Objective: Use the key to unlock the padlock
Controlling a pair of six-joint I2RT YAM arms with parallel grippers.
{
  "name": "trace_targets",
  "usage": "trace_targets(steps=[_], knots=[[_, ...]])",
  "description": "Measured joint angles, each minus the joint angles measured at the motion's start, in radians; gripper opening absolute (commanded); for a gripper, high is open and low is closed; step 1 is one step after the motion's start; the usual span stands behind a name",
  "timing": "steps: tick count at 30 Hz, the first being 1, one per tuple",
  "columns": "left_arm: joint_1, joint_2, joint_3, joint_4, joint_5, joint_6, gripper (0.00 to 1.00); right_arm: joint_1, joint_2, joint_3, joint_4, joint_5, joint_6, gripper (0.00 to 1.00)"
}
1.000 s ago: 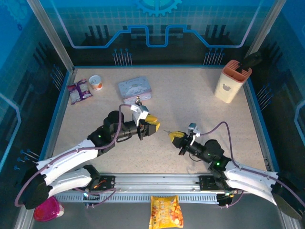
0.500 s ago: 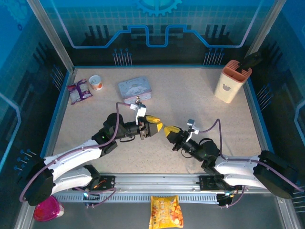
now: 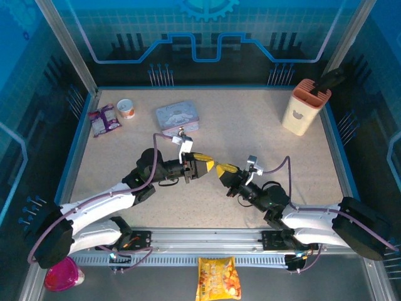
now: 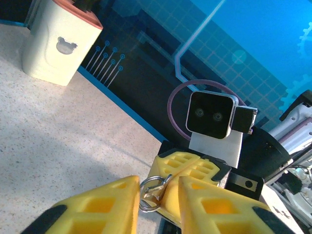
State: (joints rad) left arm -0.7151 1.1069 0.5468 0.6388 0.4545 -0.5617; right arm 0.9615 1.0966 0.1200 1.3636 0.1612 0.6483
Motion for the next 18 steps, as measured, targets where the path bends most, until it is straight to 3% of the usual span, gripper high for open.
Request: trace_targets(steps=[8,16,18], knots=[[0.006,0.018,0.0,0.028,0.019,-0.023,0.05,0.006,0.03,0.01,0.012,0.004,0.016,0.0],[0.006,0.024,0.0,0.047,0.024,-0.024,0.0,0.008,0.034,0.01,0.019,0.016,0.019,0.01],[0.006,0.024,0.0,0.048,0.024,-0.024,0.0,0.008,0.034,0.01,0.02,0.016,0.023,0.13]])
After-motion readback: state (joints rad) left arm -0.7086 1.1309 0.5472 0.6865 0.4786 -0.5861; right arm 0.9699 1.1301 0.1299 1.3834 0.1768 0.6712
